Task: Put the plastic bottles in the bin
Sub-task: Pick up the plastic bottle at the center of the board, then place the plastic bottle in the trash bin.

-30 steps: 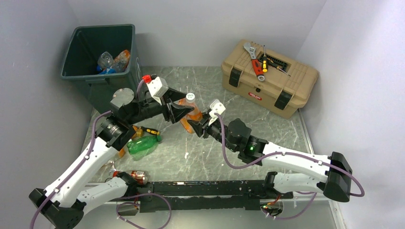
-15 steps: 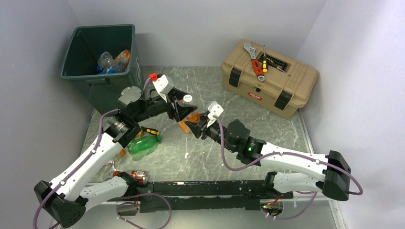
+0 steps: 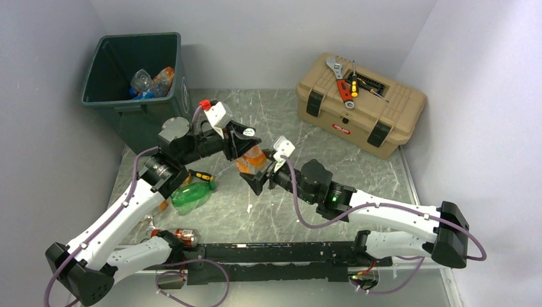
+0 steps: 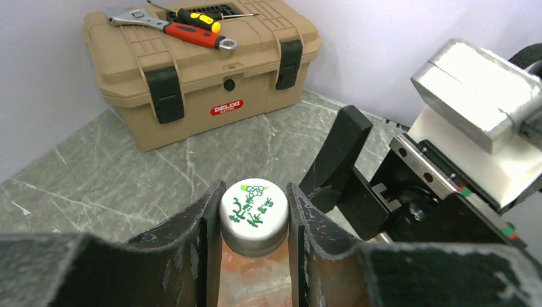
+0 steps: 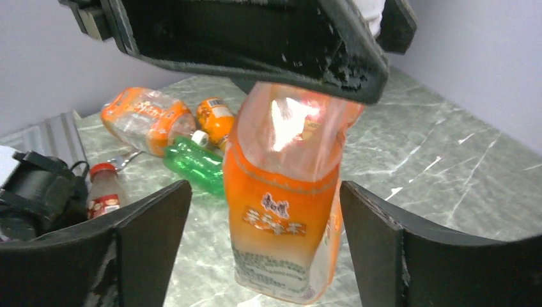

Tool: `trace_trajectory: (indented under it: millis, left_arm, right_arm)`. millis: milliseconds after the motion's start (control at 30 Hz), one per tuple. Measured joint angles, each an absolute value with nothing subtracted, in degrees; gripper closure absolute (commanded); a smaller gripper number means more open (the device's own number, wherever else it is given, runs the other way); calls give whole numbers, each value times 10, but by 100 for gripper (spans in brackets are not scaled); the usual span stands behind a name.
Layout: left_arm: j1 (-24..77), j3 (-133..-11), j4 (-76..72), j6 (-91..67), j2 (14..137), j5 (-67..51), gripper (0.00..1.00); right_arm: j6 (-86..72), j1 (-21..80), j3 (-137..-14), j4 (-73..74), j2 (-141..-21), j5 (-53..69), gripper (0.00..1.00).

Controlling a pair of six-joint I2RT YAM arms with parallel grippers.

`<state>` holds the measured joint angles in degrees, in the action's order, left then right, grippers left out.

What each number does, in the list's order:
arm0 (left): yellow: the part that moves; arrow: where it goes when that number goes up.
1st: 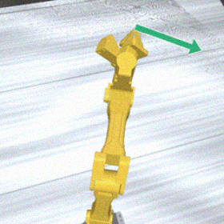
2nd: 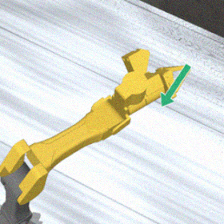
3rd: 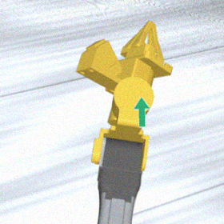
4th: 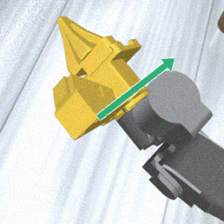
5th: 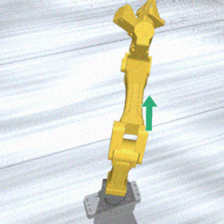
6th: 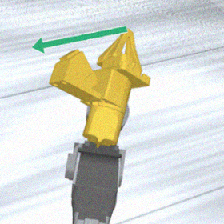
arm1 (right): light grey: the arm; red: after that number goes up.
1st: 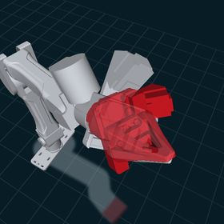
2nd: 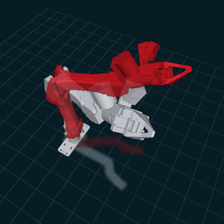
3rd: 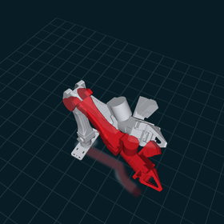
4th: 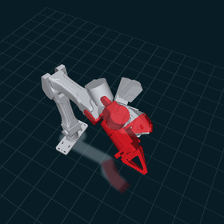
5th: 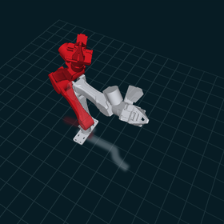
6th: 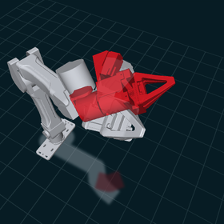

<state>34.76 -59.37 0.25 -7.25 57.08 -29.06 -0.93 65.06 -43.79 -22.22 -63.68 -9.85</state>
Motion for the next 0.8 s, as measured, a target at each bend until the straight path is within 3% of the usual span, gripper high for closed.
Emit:
trace_trajectory:
  millis: [200,400,600,800]
  left_arm:
    - [352,-586,19,-61,551,-243,100]
    - [352,-625,58,-30,527,-110,100]
    - [349,-787,65,71,574,61,100]
    - [266,-1014,50,155,710,84,100]
  right_arm:
    - [-38,655,-483,-122,-620,-93,0]
    - [-91,656,-434,-42,-460,-132,0]
    - [-132,656,-333,-34,-267,-205,0]
    - [-153,656,-303,-15,-264,-231,2]
